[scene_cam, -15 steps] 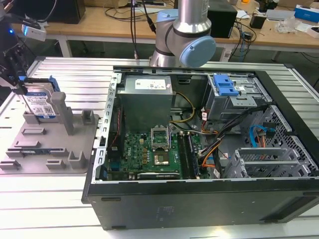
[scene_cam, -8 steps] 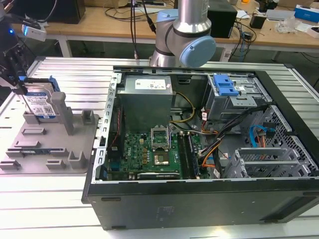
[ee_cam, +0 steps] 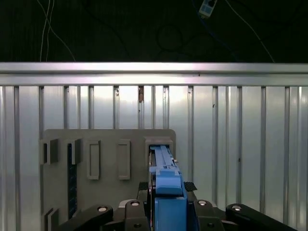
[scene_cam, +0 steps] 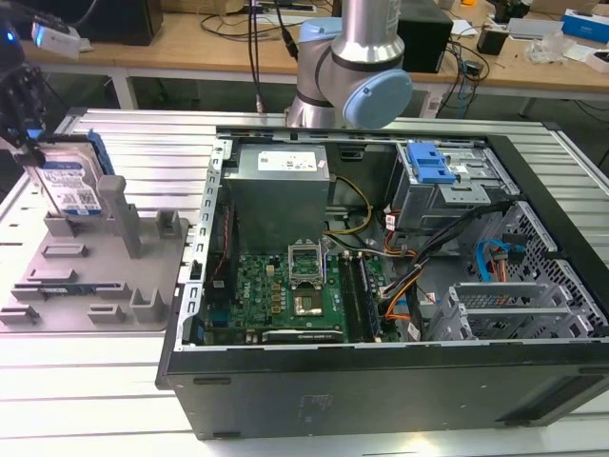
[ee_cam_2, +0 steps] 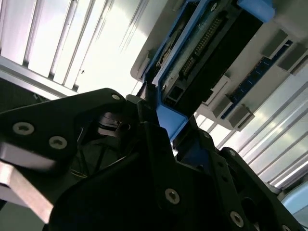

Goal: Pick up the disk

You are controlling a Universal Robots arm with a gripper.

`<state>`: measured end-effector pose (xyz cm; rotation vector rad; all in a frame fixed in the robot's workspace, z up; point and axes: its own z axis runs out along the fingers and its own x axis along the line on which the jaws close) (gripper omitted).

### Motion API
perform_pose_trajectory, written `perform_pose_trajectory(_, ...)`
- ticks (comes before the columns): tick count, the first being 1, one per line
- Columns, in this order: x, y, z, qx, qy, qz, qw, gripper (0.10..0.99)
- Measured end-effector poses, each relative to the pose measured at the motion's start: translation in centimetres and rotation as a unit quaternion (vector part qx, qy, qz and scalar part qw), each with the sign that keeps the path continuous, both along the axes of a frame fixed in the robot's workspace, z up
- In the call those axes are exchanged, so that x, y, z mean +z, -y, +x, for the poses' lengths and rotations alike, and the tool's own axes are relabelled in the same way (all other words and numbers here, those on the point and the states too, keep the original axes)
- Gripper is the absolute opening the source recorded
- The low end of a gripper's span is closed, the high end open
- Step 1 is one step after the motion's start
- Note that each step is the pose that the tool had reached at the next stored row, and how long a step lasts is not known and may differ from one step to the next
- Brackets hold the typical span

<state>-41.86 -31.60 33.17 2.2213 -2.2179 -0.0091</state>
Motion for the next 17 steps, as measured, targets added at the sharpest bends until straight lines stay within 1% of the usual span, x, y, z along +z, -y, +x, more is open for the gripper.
perform_pose_trajectory(3,1.38,0.00,0.00,0.000,0.0000,0.0000,1.0000,0.369)
perform_pose_trajectory(4,1.97,0.00,0.00,0.000,0.0000,0.0000,1.0000,0.369)
perform_pose_trajectory(6,2.92,0.00,0.00,0.000,-0.0001,0.0000,1.0000,0.369)
perform_pose_trajectory(10,4.73,0.00,0.00,0.000,0.0000,0.0000,1.0000,0.369)
perform_pose_trajectory(11,5.61,0.00,0.00,0.000,0.0000,0.0000,1.0000,0.369)
perform_pose_trajectory(15,7.63,0.00,0.00,0.000,0.0000,0.0000,1.0000,0.369)
perform_pose_trajectory(16,8.30,0.00,0.00,0.000,0.0000,0.0000,1.0000,0.369)
perform_pose_trajectory(17,8.76,0.00,0.00,0.000,0.0000,0.0000,1.0000,0.369)
